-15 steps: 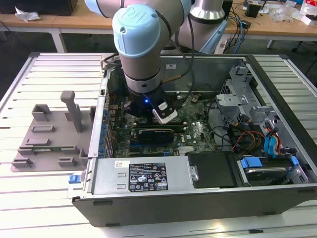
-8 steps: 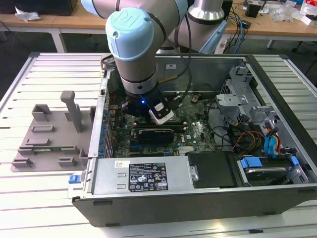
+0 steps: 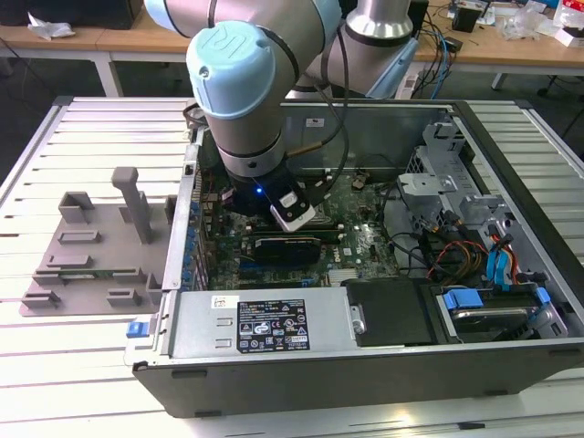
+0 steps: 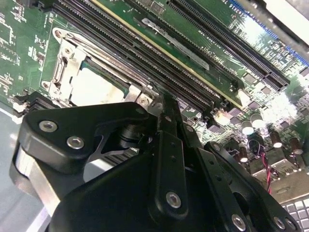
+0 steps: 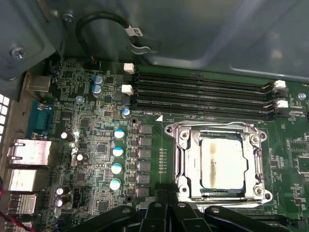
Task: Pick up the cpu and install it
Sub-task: 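Install the second cpu locking lever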
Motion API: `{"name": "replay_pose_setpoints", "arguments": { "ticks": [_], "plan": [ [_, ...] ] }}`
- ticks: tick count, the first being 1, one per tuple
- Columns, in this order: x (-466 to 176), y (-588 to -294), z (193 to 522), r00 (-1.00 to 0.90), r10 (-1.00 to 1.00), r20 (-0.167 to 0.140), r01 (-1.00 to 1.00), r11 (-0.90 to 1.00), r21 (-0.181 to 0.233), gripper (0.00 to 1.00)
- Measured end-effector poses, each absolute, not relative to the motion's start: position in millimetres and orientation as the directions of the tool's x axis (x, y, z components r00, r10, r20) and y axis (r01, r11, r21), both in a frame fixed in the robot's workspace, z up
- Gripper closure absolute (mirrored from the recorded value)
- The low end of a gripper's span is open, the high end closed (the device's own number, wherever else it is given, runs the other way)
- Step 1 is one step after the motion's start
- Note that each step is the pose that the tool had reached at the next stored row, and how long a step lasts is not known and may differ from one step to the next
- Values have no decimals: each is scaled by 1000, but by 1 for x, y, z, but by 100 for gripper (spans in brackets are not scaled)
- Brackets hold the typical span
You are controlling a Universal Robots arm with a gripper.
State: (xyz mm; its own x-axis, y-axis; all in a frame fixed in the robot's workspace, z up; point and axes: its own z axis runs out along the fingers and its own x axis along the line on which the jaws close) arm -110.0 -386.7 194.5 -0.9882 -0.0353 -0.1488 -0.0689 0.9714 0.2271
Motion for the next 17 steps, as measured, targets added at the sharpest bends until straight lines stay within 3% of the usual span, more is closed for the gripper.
{"name": "replay_pose_setpoints", "arguments": {
  "ticks": [4,10,17],
  "plan": [
    [-110,-386,200,-988,-37,-148,-69,973,219,89],
    [-106,-385,238,-989,-41,-145,-69,979,194,89],
    [-77,-383,236,-989,-37,-143,-65,979,191,89]
  ]
}}
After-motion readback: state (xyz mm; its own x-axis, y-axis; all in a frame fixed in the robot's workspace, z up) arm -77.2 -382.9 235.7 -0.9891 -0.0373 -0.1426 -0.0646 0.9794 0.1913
